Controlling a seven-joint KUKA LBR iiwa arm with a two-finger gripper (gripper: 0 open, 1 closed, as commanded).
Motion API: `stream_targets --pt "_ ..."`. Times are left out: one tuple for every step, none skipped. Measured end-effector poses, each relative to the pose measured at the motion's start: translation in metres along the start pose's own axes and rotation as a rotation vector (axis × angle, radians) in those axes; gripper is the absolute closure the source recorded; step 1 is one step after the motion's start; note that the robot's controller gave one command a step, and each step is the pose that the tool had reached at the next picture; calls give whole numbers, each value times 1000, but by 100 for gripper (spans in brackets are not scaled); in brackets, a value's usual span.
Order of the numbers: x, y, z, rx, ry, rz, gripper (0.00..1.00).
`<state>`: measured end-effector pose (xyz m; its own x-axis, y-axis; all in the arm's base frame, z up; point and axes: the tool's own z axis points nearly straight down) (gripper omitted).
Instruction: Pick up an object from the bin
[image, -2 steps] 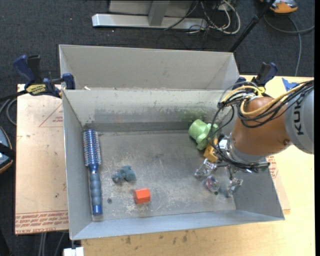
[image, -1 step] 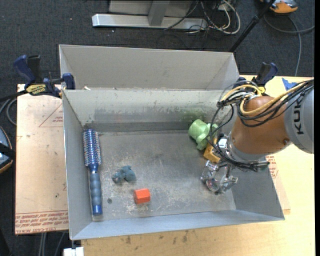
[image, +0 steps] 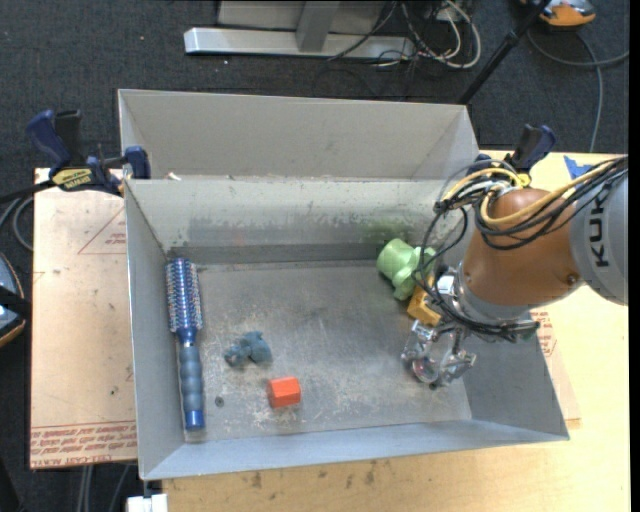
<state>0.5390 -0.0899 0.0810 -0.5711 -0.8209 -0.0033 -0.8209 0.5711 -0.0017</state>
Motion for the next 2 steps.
stream_targets --pt "-2 -1 -47 3 -1 3 100" --pt "-4 -2 -91 4 -1 7 100"
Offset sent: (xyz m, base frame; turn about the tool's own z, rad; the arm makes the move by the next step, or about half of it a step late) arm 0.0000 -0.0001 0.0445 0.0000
